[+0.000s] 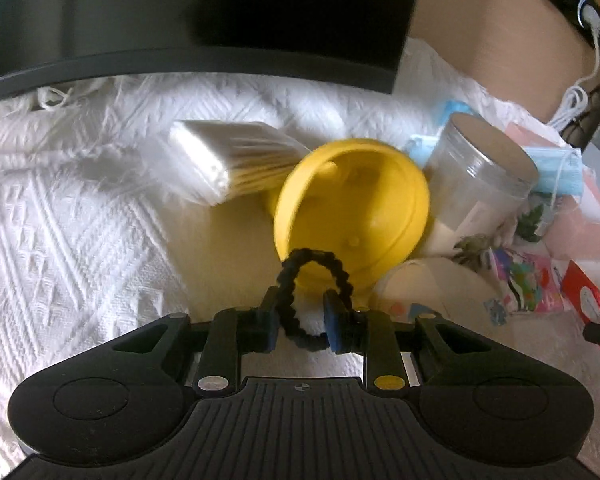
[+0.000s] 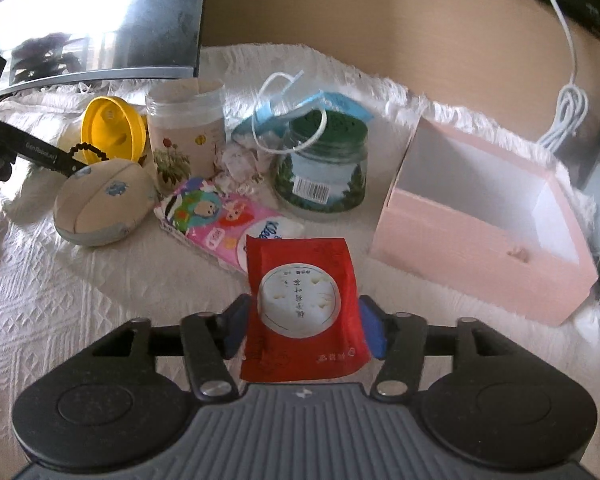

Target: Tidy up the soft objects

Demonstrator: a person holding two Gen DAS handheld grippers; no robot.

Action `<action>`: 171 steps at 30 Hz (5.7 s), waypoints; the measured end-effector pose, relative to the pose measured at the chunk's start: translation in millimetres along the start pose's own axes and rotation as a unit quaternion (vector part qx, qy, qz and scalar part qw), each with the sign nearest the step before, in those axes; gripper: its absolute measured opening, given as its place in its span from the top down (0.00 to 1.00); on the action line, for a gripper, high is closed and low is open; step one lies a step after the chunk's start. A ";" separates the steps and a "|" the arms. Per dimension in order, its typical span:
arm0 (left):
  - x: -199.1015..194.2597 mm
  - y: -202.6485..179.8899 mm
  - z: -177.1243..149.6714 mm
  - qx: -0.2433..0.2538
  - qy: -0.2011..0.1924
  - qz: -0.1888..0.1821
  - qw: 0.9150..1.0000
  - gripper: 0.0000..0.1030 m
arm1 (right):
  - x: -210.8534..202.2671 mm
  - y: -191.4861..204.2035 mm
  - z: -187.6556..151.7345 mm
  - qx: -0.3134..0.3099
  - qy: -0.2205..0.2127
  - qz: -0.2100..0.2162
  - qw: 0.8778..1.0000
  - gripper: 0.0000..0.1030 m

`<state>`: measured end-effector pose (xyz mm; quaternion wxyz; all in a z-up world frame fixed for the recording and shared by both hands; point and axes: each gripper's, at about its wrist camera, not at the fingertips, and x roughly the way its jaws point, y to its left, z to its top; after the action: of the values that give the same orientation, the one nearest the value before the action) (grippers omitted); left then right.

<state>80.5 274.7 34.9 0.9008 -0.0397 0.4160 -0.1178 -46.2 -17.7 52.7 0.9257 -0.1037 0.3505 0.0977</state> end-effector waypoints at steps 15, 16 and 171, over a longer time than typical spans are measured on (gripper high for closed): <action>-43.5 -2.2 -28.5 -0.035 -0.070 0.007 0.997 0.90 | 23.6 -12.7 5.4 0.039 0.026 0.031 0.998 0.67; -50.8 -5.1 -29.4 -0.034 -0.074 0.009 0.997 0.90 | 20.5 -13.8 5.6 0.036 0.024 0.033 0.998 0.72; 37.1 -184.9 26.8 -0.066 0.031 -0.023 0.997 0.78 | 3.3 -147.2 -71.7 0.105 -0.008 -0.033 0.994 0.06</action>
<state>91.0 85.6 56.2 0.8802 -0.1048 0.4492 -0.1116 -51.6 -177.3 16.1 0.9368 -0.0166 0.3482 0.0308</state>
